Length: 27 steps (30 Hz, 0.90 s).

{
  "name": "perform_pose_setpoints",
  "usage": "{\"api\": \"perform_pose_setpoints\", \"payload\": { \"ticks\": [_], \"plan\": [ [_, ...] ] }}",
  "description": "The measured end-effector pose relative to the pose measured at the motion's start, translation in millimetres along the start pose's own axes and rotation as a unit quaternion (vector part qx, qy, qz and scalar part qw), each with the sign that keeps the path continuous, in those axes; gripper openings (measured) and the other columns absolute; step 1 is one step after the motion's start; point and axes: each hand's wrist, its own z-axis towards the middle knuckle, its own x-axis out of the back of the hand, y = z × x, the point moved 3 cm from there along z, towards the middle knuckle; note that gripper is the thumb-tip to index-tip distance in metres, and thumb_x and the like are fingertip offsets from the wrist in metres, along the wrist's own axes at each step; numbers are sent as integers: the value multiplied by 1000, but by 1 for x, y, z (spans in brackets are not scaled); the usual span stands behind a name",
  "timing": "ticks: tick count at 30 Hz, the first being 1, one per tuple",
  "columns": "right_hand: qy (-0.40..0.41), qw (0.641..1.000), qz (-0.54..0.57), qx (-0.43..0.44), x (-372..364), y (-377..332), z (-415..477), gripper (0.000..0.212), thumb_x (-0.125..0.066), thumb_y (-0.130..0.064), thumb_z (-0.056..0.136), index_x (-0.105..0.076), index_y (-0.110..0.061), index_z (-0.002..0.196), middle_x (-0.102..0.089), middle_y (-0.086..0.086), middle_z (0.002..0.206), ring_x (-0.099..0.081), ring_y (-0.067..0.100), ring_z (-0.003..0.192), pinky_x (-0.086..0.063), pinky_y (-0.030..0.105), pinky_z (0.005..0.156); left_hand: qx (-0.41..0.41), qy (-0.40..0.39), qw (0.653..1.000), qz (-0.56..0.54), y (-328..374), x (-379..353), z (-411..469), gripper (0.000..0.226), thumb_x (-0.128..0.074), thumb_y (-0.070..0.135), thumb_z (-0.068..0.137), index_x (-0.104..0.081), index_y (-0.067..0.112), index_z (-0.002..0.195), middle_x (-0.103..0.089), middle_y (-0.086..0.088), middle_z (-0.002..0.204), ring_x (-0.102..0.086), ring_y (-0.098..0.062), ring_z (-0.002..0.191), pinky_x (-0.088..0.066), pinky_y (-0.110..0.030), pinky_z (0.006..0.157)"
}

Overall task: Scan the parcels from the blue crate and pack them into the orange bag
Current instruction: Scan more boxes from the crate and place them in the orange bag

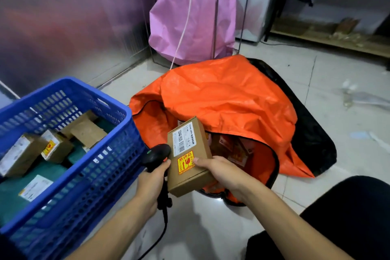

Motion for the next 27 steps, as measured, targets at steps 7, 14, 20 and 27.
{"api": "perform_pose_setpoints", "payload": {
  "ticks": [7,14,20,27],
  "plan": [
    [-34,995,25,-87,9,42,34,41,-67,-39,93,-62,-16,127,-80,9,101,-78,26,88,-63,38,73,-5,-3,999,49,-22,-15,35,11,-71,26,97,-65,17,94,-74,-12,92,-65,-27,69,-46,-32,56],
    [-64,979,-38,-189,21,85,51,30,-66,-22,95,-65,-14,124,-73,16,116,-75,33,102,-63,42,84,55,10,997,61,-78,-20,78,25,-72,27,90,-73,3,97,-78,-21,93,-52,-22,49,-44,-32,54],
    [1,962,174,-209,40,116,80,27,-63,-15,93,-69,-13,120,-77,9,111,-71,27,106,-61,38,76,102,-19,994,36,-104,-31,94,25,-72,22,90,-71,0,102,-80,-15,92,-46,-22,45,-41,-31,54],
    [143,917,362,-82,73,70,119,26,-56,-24,95,-60,-14,118,-68,13,97,-69,23,65,-57,28,56,60,-83,995,5,-56,-38,106,20,-71,23,94,-74,4,100,-80,-13,96,-46,-19,50,-43,-32,58]
  ]
}}
